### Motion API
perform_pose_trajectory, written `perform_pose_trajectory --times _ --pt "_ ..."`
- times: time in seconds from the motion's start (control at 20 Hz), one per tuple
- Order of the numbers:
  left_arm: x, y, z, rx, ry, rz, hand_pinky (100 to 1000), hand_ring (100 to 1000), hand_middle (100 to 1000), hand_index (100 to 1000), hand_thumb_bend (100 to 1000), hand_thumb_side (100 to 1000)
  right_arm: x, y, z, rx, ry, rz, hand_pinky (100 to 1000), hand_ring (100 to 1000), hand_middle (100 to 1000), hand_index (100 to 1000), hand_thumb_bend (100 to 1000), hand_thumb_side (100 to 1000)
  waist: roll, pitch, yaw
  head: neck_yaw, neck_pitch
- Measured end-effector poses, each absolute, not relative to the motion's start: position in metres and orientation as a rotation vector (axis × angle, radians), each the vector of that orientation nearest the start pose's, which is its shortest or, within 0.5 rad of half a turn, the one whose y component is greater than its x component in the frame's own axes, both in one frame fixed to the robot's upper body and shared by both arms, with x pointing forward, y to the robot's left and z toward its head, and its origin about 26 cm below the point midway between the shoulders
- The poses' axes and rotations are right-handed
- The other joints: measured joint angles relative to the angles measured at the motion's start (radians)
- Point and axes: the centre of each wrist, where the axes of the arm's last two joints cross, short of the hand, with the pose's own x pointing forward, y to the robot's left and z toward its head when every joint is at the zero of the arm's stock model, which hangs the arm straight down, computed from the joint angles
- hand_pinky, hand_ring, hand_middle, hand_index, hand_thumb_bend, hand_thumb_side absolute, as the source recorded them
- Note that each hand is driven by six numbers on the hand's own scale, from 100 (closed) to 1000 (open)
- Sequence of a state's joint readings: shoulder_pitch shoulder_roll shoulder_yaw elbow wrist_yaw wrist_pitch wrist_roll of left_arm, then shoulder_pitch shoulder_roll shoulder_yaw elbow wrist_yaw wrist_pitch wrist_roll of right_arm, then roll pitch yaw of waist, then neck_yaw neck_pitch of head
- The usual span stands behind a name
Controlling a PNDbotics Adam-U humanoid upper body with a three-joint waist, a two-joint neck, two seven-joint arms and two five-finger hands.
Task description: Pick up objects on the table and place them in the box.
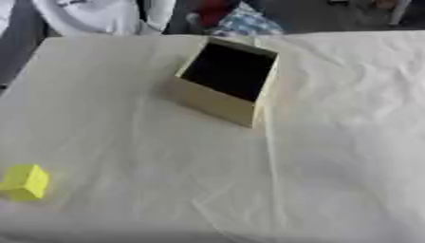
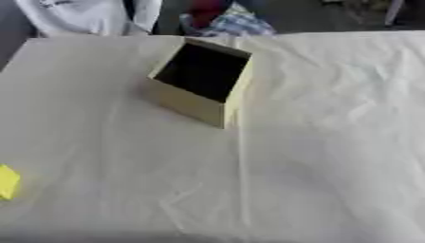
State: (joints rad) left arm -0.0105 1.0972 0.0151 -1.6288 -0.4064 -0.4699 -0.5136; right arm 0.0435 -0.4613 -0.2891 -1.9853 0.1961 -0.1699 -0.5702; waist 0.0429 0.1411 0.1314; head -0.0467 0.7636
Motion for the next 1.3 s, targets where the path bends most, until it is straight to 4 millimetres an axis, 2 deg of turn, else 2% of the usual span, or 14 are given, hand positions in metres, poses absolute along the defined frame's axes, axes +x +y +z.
perform_pose_trajectory --times 0.55,0.95,1.3 --pt "0.278 0.457 0.187 0.632 -1.177 -1.818 939 1000 925 972 332 169 0.243 -0.380 0.154 -1.088 -2.210 -0.131 612 649 541 709 100 855 0.000 -0.006 -0.001 0.015 0.000" --pt "0.278 0.445 0.190 0.595 -1.206 -1.882 934 1000 923 965 414 171 0.243 -0.380 0.154 -1.087 -2.209 -0.132 611 649 540 709 100 856 0.000 -0.006 0.000 0.009 0.000" --pt "0.276 0.439 0.182 0.597 -1.126 -1.955 928 1000 922 963 504 178 0.243 -0.379 0.153 -1.083 -2.205 -0.138 610 648 538 708 100 858 0.000 -0.006 -0.002 0.005 0.000"
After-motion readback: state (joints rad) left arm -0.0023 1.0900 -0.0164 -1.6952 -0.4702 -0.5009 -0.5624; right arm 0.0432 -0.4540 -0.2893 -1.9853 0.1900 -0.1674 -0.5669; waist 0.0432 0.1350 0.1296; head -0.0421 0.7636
